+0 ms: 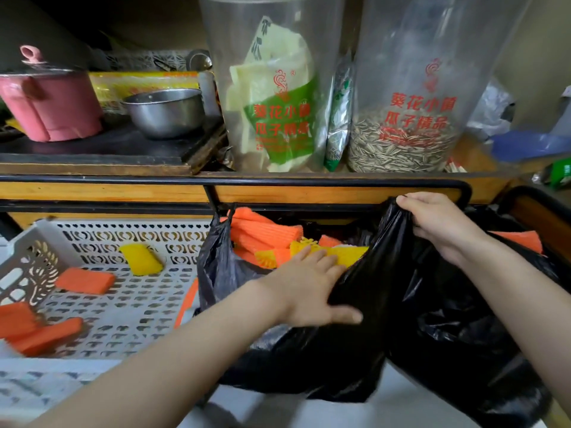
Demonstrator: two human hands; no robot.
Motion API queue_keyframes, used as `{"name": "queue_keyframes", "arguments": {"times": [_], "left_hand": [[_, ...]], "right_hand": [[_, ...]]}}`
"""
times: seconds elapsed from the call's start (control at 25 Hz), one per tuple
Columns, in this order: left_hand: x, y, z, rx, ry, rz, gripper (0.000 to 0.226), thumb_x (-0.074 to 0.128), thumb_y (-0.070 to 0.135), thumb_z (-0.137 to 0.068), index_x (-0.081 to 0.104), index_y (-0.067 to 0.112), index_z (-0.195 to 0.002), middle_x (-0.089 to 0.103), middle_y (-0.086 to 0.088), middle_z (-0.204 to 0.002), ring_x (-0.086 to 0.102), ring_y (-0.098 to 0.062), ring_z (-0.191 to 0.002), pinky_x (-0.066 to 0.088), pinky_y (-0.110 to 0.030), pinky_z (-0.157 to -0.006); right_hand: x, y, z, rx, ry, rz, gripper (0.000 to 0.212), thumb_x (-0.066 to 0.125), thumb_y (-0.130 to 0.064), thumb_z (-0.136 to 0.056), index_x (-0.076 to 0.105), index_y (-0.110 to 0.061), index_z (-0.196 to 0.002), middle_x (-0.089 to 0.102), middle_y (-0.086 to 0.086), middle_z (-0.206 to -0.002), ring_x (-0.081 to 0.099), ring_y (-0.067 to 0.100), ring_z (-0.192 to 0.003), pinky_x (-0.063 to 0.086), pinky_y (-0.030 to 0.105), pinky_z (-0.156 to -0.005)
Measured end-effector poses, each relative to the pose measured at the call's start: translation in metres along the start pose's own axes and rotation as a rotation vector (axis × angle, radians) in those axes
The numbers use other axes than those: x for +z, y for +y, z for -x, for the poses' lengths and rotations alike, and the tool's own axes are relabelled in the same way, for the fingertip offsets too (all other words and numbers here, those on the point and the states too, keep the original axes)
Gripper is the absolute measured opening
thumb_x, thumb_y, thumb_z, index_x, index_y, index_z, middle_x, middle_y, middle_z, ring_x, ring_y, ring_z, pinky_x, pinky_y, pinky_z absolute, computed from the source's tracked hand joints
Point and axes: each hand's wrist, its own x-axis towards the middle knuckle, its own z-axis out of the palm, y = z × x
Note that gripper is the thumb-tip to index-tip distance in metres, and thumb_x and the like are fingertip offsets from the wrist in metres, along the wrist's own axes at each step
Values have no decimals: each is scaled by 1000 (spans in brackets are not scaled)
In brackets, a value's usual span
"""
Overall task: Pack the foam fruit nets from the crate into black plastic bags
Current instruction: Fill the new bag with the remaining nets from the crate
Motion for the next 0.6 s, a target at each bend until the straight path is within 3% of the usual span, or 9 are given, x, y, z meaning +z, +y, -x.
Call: {"name": "queue_keyframes", "arguments": {"times": [0.08,0.16,0.2,0.24,0.28,0.36,0.4,0.48,0.6], "left_hand": [[13,1,1,-8,-114,-40,88,53,61,-84,22,7,-146,17,-11,-156,10,-25,-145,3,-40,-119],[16,-4,-3,-27,-77,84,67,62,44,-85,37,6,-134,38,-13,-142,31,-26,-135,19,-36,-115],[15,-7,-6,-33,-33,171,51,60,37,-88,44,6,-126,47,-13,-132,41,-27,-126,28,-34,-107],[15,-9,-8,-38,13,241,38,56,31,-92,50,6,-120,53,-14,-123,48,-29,-117,36,-34,-97],[16,-8,-9,-48,58,281,30,52,27,-95,52,5,-115,58,-15,-116,52,-31,-110,40,-35,-89],[21,-6,-9,-92,159,295,23,49,24,-97,52,5,-108,61,-17,-107,55,-34,-102,41,-37,-78],[24,-5,-8,-119,209,283,20,49,23,-96,50,5,-105,61,-16,-105,54,-35,-100,40,-38,-76],[27,-4,-8,-130,293,244,15,50,20,-95,46,7,-104,56,-13,-108,53,-33,-102,40,-39,-76],[23,-1,-10,-85,385,172,20,51,17,-93,44,8,-110,48,-10,-113,48,-29,-105,43,-39,-79]], "right_hand": [[3,-3,1,-83,19,22,19,49,-23,-97,60,-11,-88,58,12,-89,53,17,-82,42,32,-82],[7,-4,0,-149,65,40,26,47,-21,-97,55,0,-86,46,13,-81,45,22,-70,36,31,-68],[8,-3,-1,-166,90,42,31,46,-20,-98,54,9,-89,37,-1,-95,47,27,-71,36,32,-69],[9,-1,-2,-182,115,46,32,45,-18,-98,53,11,-88,49,44,-103,49,42,-111,36,32,-71],[10,1,-3,-192,121,47,30,44,-17,-98,53,9,-84,45,18,-76,30,13,-90,32,31,-70],[12,4,-1,-203,148,59,33,45,-16,-97,53,13,-84,41,6,-79,38,18,-78,27,28,-70],[14,7,0,-200,176,72,32,48,-16,-96,54,15,-90,46,9,-75,44,21,-76,30,27,-72],[16,11,2,-192,205,159,25,54,-19,-94,56,3,-105,56,2,-78,54,22,-87,37,27,-79],[17,9,13,-217,130,416,31,54,-22,-94,50,-7,-120,55,5,-106,52,22,-104,34,24,-86]]}}
